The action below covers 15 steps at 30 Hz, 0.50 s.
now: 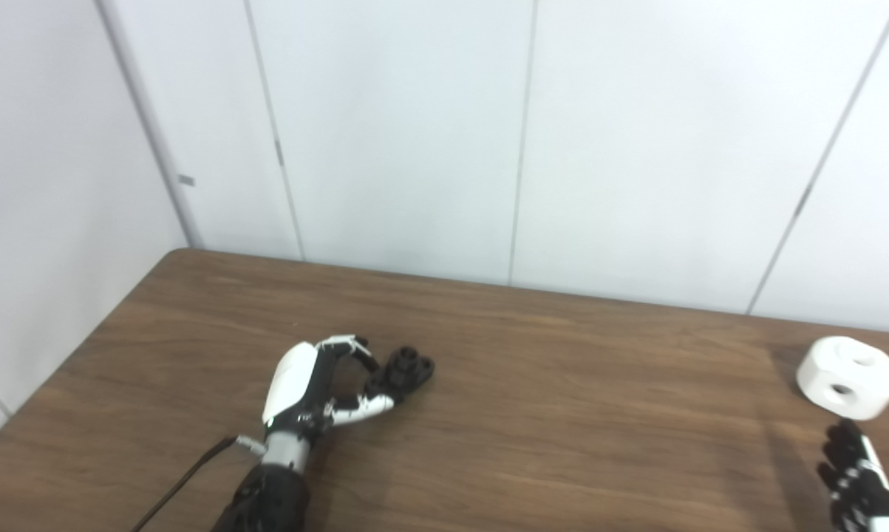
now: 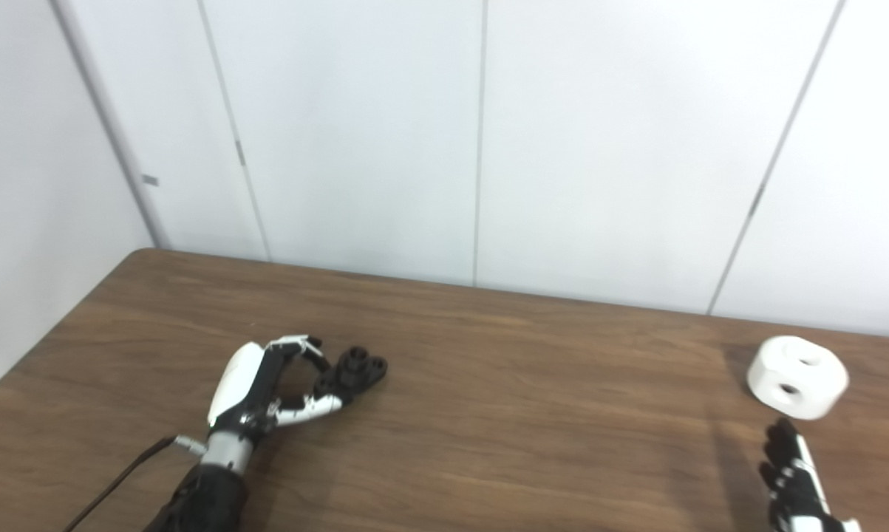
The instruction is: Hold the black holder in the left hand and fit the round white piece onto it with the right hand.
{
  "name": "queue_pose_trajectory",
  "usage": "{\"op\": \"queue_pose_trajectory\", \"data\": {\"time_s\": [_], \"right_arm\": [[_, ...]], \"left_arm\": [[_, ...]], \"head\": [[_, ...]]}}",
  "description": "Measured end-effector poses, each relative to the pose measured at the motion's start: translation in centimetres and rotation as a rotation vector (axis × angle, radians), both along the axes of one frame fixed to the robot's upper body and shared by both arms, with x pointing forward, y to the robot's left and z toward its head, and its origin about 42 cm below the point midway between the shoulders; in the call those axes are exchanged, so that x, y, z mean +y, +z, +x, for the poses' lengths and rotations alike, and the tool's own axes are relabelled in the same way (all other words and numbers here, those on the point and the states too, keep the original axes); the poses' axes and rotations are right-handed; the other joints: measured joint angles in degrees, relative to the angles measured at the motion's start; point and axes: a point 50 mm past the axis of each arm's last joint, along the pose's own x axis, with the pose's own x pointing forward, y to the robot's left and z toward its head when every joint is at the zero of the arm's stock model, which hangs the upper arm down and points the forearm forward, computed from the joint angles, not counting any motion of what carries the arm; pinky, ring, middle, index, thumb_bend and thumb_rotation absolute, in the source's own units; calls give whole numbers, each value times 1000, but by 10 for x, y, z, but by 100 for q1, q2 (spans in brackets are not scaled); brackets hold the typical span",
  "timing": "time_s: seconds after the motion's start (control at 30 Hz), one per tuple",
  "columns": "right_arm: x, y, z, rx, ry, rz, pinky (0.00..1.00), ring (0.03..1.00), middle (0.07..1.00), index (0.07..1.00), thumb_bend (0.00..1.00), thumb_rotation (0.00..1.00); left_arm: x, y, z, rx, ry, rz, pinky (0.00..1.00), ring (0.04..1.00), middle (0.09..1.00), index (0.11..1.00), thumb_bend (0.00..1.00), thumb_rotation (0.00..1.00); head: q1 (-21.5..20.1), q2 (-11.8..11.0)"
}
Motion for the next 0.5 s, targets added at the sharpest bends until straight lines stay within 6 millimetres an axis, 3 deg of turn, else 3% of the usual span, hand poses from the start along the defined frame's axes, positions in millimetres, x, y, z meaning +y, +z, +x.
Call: {"op": "queue_pose_trajectory", "data": {"time_s": [0.3,0.37,0.5], "right_arm": [[18,0,-12,12,6,14,1000,1000,982,991,616,1000],[20,0,-12,25,8,14,1000,1000,982,987,626,1000],[21,0,-12,27,-1,15,1000,1000,979,985,616,1000]], "left_arm": [[-24,1,-31,19,-114,12,851,897,809,486,519,45],[-29,-1,-38,26,-141,21,954,896,811,486,520,47],[-39,-9,-48,53,-189,78,994,895,811,486,520,47]], "head": [[-396,211],[-440,237],[-510,290]]}}
